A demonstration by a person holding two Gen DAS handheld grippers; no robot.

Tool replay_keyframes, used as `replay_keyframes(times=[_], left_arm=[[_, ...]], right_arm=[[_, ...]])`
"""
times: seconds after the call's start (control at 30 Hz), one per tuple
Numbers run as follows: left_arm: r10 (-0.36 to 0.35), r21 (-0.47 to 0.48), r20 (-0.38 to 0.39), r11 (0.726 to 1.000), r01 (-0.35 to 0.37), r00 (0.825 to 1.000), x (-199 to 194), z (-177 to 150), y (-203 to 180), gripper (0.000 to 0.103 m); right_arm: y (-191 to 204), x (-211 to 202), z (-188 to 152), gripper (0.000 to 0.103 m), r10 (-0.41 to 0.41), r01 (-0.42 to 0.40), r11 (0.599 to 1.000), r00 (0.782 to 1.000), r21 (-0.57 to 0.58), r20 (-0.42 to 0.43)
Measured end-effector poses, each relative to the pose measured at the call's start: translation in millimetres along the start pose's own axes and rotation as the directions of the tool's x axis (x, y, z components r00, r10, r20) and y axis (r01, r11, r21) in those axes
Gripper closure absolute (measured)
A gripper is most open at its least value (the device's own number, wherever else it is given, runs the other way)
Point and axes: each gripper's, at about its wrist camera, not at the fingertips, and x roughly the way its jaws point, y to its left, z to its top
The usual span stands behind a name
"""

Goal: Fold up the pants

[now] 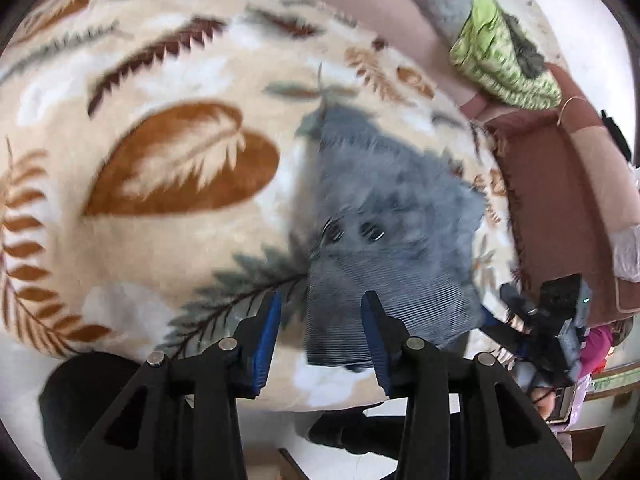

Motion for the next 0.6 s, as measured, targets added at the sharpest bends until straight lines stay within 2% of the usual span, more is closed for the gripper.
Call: replay_keyframes(times=[0.07,0.13,0.2,0.27,0.3,0.4,0.5,0.6], left_arm=[[0.012,0.001,-0.022,1.0,-0.012,1.0,13,-3,-2,0.06],[0.034,0.034,-0.007,0.999,-0.033,0.999,14,-6,-12,0.061],[0.054,0.075,0.01,0.996,-0.054,0.999,7,-10,-21,0.061],[0.043,0.107,0.021,0.993,-0.045,0.999,-1,-9,-33,0.061],[0.029,0.124,0.028,0.992,-0.032,0.999,-4,-8,-38,0.061],[0.029,0.193,0.071,0.98,-0.042,0.997,-12,-6,-60,0.06],[0.083,0.255,0.1,0.961,-0.107,0.992,-9,-7,-74,0.06],[0.108,0.269,0.098,0.954,-0.131,0.989,1,-7,-75,0.06]], right_arm=[[0,6,-4,0.034,0.025,-0.025,1.0,1.0,-0.004,-0.002],[12,10,-10,0.074,0.007,-0.009,0.998,1.0,-0.065,-0.022],[19,11,-12,0.082,-0.006,0.006,0.996,1.0,-0.086,-0.008],[26,-7,-9,0.082,-0.008,0.016,0.991,0.998,-0.131,0.064],[32,-19,-7,0.086,-0.005,0.023,0.987,0.993,-0.16,0.115],[36,-55,1,0.086,0.012,0.031,0.982,0.974,-0.188,0.224],[13,-58,4,0.085,-0.096,0.127,0.982,0.972,-0.137,0.214],[-16,-44,4,0.085,-0.196,0.204,0.976,0.975,-0.077,0.104]])
